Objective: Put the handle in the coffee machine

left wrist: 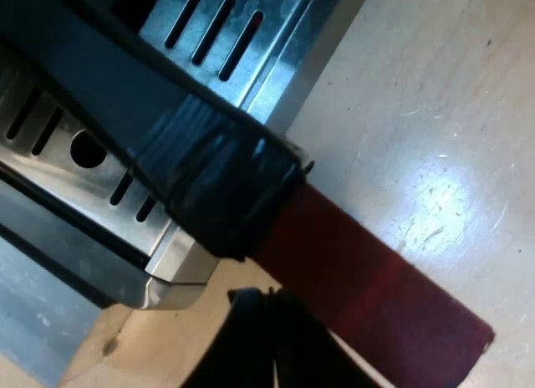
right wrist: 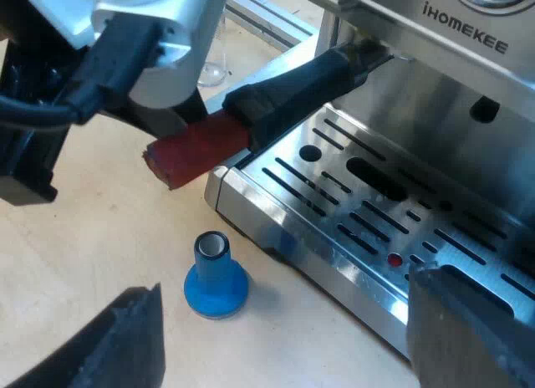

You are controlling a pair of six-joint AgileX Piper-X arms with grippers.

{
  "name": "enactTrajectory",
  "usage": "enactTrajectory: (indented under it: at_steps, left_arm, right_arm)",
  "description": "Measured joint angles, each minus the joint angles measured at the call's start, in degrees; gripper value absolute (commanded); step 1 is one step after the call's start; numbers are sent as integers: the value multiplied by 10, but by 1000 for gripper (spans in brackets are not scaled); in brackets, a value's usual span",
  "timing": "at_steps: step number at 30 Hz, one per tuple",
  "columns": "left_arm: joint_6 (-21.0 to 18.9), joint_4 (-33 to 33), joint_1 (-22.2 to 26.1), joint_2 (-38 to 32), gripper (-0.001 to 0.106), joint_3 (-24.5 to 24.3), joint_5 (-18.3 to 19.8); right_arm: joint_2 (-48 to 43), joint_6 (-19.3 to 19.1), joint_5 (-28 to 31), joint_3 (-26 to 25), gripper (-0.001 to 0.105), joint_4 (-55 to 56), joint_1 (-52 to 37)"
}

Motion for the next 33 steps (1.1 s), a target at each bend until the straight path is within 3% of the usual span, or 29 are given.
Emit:
enactTrajectory:
  at_steps: [14, 28, 33]
  left_arm:
    - [0, -17, 0, 1, 1, -8, 78]
    - [0, -20, 1, 1, 1, -8, 85]
    - [21, -15, 16, 1, 1, -8, 100]
  right_arm:
    - [-1, 0, 0, 0, 63, 0, 0]
    - [-15, 0, 1, 0, 63, 17, 0]
    - [-15, 2, 1, 0, 63, 18, 0]
